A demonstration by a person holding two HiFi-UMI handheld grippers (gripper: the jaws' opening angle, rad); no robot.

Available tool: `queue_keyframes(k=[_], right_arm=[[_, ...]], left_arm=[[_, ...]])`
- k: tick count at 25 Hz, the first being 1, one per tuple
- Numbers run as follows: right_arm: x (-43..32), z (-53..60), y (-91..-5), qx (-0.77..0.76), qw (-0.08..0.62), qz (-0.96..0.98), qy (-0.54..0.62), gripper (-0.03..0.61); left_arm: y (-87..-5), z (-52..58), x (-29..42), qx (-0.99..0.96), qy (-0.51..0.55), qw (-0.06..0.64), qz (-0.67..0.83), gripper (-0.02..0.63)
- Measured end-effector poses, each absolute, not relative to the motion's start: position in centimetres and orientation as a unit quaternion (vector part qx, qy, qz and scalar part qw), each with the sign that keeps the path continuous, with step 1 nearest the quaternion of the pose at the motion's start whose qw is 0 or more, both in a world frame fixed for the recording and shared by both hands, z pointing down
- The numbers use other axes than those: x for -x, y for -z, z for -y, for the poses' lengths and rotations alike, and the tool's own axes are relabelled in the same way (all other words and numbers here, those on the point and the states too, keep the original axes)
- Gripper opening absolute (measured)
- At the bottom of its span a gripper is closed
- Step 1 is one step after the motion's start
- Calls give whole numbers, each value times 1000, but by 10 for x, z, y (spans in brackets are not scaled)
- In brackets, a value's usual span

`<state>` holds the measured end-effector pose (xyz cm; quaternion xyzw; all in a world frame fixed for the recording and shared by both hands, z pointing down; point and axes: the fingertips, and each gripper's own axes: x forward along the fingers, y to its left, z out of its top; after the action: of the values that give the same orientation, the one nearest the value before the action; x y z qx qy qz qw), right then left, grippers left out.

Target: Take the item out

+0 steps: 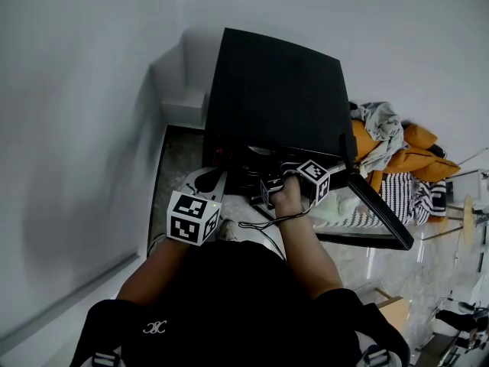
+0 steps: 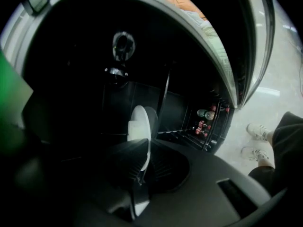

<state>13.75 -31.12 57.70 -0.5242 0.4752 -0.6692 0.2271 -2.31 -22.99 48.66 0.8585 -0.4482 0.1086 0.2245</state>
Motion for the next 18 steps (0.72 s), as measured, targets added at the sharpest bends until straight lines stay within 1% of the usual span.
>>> queue_keyframes(k=[18], right_arm=[[-136,286,-569,520,215,-481,672,26]], left_arm=[[-486,237,19,-866,-106,224,433,0]])
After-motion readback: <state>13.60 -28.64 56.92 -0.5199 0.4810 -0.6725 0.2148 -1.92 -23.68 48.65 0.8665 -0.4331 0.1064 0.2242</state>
